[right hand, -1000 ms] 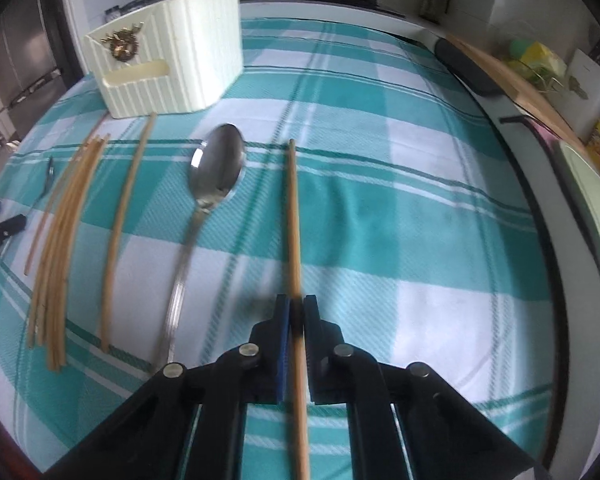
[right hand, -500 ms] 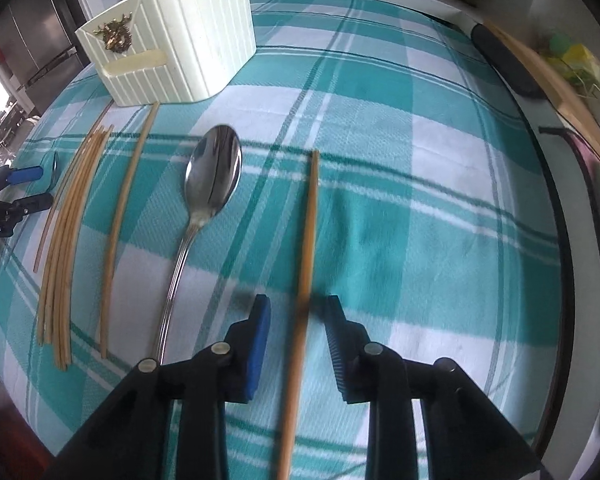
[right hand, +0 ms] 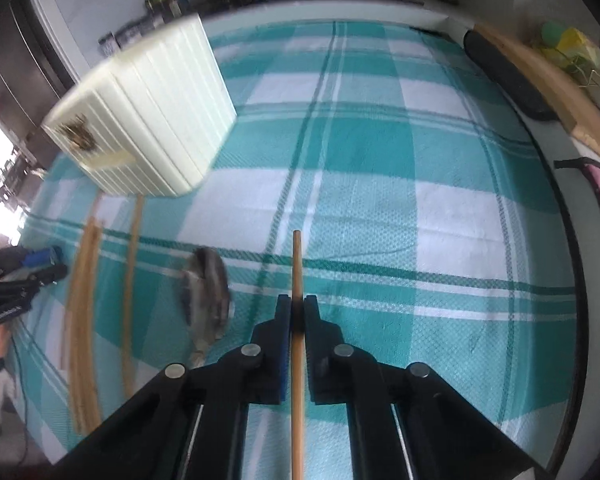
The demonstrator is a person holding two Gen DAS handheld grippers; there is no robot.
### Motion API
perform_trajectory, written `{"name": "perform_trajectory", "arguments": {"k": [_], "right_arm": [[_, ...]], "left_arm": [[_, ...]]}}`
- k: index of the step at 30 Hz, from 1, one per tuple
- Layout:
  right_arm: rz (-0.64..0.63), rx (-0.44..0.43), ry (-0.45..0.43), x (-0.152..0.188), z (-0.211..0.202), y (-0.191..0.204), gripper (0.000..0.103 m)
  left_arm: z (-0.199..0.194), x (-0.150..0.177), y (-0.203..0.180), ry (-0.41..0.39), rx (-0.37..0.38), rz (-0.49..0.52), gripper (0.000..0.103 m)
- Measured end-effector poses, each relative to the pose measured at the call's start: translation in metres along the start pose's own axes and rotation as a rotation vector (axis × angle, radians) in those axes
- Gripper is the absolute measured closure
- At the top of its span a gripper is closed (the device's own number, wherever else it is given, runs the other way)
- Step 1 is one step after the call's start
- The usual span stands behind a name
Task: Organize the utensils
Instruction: 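Lift the chopstick and spoon and drop both into the cream caddy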
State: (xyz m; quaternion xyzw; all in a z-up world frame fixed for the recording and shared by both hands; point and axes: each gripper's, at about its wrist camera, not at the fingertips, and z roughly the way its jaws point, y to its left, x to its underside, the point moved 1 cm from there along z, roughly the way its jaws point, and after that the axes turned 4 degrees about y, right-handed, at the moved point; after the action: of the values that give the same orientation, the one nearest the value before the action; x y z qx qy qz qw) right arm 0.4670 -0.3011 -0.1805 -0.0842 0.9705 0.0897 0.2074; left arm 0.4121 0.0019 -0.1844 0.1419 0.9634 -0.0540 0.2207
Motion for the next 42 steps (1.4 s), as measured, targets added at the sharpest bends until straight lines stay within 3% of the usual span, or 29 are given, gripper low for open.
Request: {"name": "perform_trajectory", "arguments": {"k": [9,15,20,27,35,39,42], "right_arm": [[-0.064,-0.039,-0.229,0.023,-0.123,0.033,0.096],[-0.076,-0.017,-0.372,0.029,-0.179,0.047,0.096],[-0.084,-0.014,-0.461,0.013,-0.204,0.06,0.096],[-0.114,-0.053,-0.513,-0.044,-0.228,0.079,0.096],[-0.15,-0.096,-0.599,-0.111,-0.239,0.111,0.096],[-0.187,-0.089,-0.648,-0.133,-0.226,0.131,0.097],[-0.214,-0.066,-0.628,-0.148,-0.194,0.14,0.097]], "left_arm": [[-0.112,0.011,-0.001,-0.211,0.038,-0.018,0.067],[-0.16,0.007,0.001,-0.301,0.066,-0.032,0.068],[-0.194,-0.015,0.006,-0.352,0.111,-0.053,0.068],[-0.237,-0.071,0.017,-0.398,0.133,-0.065,0.068],[-0.243,-0.147,0.024,-0.476,0.136,-0.116,0.068],[-0.209,-0.181,0.027,-0.477,0.08,-0.148,0.068],[-0.17,-0.191,0.03,-0.405,0.072,-0.175,0.068]]}}
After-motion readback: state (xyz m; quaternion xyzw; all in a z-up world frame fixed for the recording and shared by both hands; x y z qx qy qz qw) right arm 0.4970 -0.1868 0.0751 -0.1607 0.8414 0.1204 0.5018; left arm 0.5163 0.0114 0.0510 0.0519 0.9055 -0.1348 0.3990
